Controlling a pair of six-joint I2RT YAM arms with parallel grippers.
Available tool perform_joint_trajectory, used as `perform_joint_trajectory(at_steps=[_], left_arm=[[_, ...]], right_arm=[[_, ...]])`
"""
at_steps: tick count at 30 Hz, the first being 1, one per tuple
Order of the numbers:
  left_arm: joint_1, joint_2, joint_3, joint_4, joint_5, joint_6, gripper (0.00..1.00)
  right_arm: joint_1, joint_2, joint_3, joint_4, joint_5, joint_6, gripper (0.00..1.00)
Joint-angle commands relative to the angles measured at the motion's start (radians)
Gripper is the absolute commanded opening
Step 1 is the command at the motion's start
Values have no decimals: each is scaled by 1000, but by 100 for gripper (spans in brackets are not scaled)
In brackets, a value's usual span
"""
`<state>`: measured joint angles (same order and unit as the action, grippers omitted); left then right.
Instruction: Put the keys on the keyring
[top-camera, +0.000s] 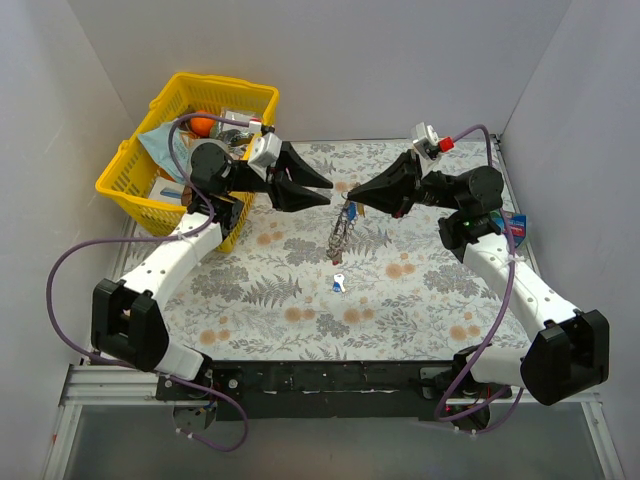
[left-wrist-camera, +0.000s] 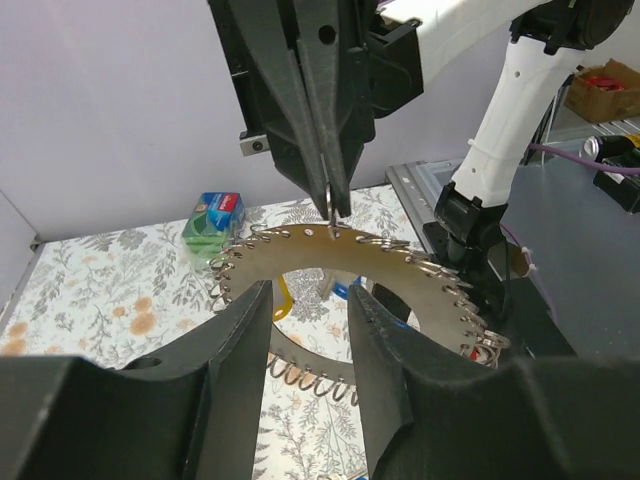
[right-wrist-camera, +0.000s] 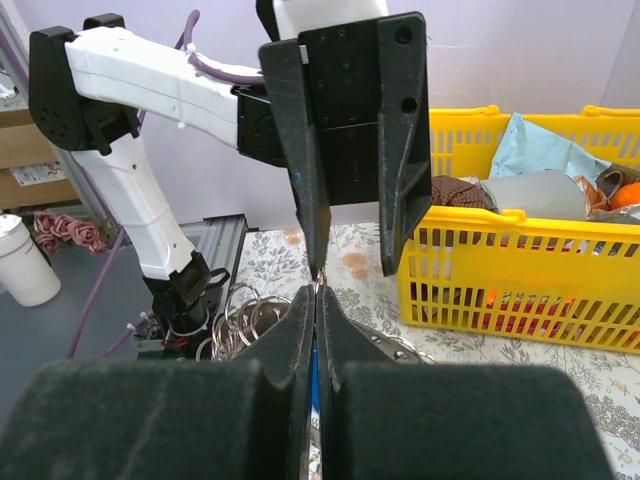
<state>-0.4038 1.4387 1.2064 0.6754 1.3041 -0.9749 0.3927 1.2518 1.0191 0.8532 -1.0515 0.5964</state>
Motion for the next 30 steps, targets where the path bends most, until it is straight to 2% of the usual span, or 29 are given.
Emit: perform_joint_trajectory(at_steps=[1,14,18,19,20,30], left_arm=[[-16,22,53,15,-16,-33,34],[-66,48,81,24,-12,-30,32],[-73,54,96,-36,-19,25,25],[-73,52,99,-55,-25,31,17],[-75,54,97,-57,-32,31,16],[-90,63,113,-125,-55,79,17]], right_arm=[[0,0,16,87,-2,13,1],[0,-3,6,55,2,-13,1],[0,-11,4,46,5,-23,1],[-2,-11,4,44,5,-24,1],[-2,-12,4,34,5,-32,1],[0,-20,-2,15,8,-47,1]])
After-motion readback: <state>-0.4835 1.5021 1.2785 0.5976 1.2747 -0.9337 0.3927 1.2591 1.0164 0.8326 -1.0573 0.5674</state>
